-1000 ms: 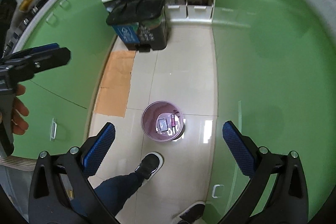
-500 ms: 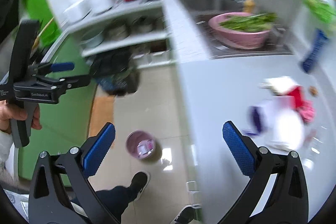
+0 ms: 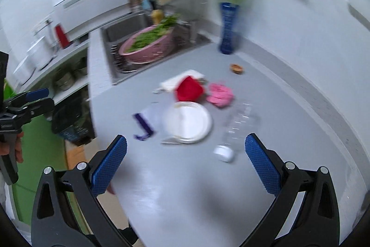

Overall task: Collect trash
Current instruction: 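Return both tools to the counter above the clear bottle, then grasp the clear bottle with the right gripper while the left gripper grasps the purple-white bag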

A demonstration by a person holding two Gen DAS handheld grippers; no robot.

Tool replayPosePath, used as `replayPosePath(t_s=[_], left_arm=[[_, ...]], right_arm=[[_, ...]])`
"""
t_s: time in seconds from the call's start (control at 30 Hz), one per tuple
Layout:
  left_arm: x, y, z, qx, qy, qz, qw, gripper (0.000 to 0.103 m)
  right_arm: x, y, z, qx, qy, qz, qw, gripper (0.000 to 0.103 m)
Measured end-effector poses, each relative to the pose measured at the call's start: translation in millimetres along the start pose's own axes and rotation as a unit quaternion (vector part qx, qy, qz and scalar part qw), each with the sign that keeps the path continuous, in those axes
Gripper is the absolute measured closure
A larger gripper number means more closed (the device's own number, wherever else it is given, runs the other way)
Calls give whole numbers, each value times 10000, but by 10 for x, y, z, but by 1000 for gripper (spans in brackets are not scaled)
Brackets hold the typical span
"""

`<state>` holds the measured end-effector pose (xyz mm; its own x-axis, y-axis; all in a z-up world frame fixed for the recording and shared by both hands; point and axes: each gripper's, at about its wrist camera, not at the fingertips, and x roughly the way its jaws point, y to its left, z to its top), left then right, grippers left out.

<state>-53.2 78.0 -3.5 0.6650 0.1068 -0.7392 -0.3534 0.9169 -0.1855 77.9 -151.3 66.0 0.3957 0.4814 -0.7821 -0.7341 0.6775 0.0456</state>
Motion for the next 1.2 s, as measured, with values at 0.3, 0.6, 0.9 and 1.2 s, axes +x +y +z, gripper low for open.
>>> replayPosePath(t_s=[0.3, 0.6, 0.9, 1.2], left_arm=[[459, -495, 216, 689, 180, -88, 9974, 5], [837, -536, 224, 761, 499, -51, 9958, 5], [951, -507, 151, 700, 669, -22, 9953, 5], [997, -425, 136, 667, 725, 38, 9951, 5]], right_arm=[[324, -548, 18, 602, 252, -284, 9975, 3], [1107, -925, 60, 1343, 1011, -340, 9852, 3], [1649, -1028, 100, 1744, 1463, -233, 9735, 4], [1829, -1051, 65, 1738, 1679, -161, 9702, 40]])
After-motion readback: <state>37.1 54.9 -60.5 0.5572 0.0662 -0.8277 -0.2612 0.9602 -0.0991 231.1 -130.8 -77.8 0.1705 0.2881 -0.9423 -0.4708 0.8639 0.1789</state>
